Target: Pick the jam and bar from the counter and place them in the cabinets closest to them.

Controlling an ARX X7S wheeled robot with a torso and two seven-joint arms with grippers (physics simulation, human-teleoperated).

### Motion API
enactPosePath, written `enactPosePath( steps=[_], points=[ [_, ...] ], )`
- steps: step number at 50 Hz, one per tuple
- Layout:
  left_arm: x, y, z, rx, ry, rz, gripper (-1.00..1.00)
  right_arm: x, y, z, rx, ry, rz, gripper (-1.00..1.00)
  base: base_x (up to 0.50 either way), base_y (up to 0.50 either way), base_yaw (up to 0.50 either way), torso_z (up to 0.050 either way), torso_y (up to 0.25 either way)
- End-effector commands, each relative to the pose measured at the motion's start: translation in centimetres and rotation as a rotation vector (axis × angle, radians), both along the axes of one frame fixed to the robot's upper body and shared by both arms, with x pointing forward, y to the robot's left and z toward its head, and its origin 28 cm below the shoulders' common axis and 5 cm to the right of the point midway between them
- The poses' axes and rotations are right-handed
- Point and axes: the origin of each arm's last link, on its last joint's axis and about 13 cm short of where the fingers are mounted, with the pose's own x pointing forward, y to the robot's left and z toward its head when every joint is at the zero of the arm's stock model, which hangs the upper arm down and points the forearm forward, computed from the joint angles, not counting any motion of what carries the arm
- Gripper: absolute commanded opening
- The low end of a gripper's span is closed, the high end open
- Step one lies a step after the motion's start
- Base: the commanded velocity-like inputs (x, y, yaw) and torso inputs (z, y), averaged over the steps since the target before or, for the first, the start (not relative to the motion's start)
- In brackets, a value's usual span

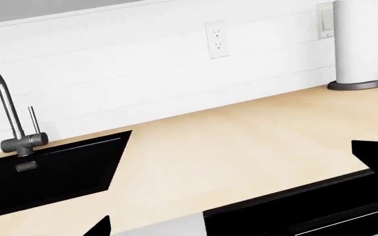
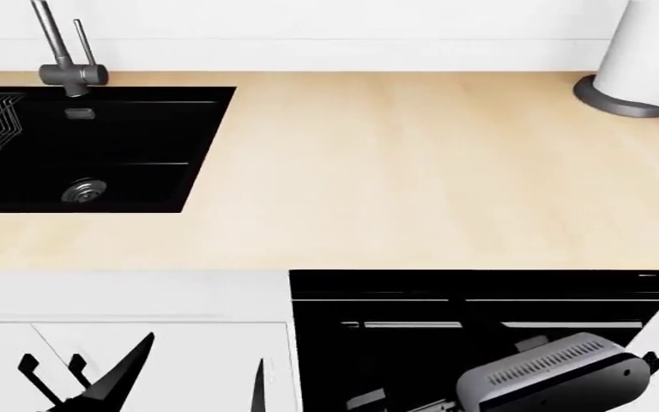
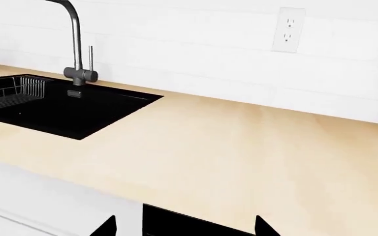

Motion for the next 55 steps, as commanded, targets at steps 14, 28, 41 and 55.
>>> enactPosePath(
  steps=[14, 28, 41, 55],
  points=[
    [-0.01, 0.0, 0.0, -0.001, -0.001, -0.002, 1.0, -0.16, 0.11, 0.01, -0.001, 0.001, 0.007, 1.0, 0.0, 0.5, 0.0, 0.0, 0.0],
    [0.01, -0.03, 0.2, 0.001, -0.004, -0.004, 1.0, -0.21, 0.18, 0.2, -0.002, -0.002, 0.01, 1.0, 0.0, 0.5, 0.0, 0.0, 0.0],
    [0.06, 0.0, 0.04, -0.003, -0.003, -0.003, 1.0, -0.2, 0.25, 0.03, 0.0, 0.003, 0.011, 1.0, 0.0, 0.5, 0.0, 0.0, 0.0],
    [0.04, 0.0, -0.03, -0.004, -0.002, -0.002, 1.0, -0.29, 0.28, 0.0, -0.001, 0.005, 0.015, 1.0, 0.0, 0.5, 0.0, 0.0, 0.0]
  ],
)
